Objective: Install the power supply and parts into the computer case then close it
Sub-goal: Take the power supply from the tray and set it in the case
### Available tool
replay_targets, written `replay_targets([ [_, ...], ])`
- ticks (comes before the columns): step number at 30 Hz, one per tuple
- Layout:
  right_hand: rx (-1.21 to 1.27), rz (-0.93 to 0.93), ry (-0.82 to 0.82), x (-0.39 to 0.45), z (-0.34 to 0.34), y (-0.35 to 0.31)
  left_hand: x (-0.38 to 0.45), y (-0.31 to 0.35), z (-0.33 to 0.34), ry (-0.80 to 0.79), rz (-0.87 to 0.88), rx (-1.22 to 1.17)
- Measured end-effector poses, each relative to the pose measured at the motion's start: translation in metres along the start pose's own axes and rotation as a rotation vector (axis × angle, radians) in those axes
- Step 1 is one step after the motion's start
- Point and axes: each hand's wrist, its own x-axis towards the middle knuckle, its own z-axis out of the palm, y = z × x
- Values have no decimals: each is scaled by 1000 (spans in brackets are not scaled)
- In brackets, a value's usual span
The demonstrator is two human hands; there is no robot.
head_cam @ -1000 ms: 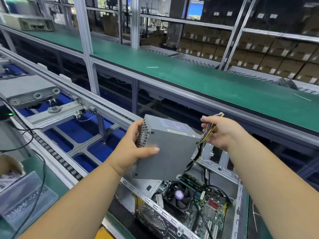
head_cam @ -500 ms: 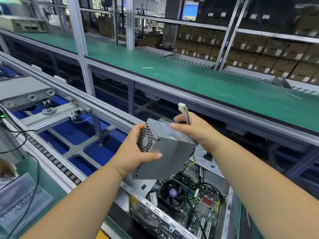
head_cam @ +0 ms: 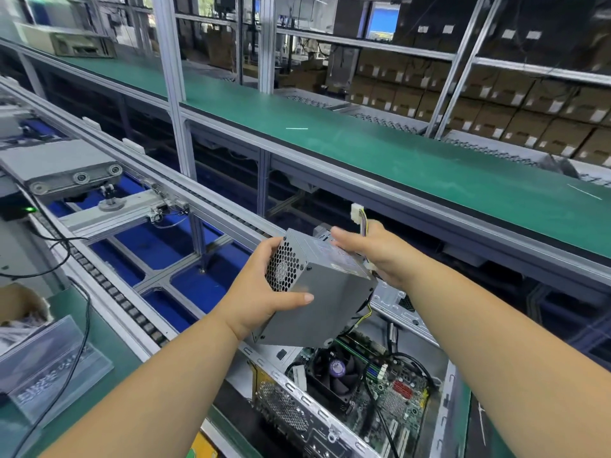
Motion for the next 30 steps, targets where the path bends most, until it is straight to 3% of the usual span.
replay_targets([
  [3,-38,-18,-128,1,2,-1,-1,-3,3,13,-27,21],
  [6,-383,-167,-285,-4,0,-8,-2,-4,2,32,-48,7],
  [10,-662,-340,-241,1,2,-15,-2,0,0,29,-33,9],
  [19,-676,-489,-243,13,-1,-5,-4,4,-25,-158,-114,53],
  [25,-713,-570,-356,13,3,2,-15,-11,-43,57,-300,78],
  [30,-740,-720,-347,17,24,12,-19,-22,-43,151,-391,86],
])
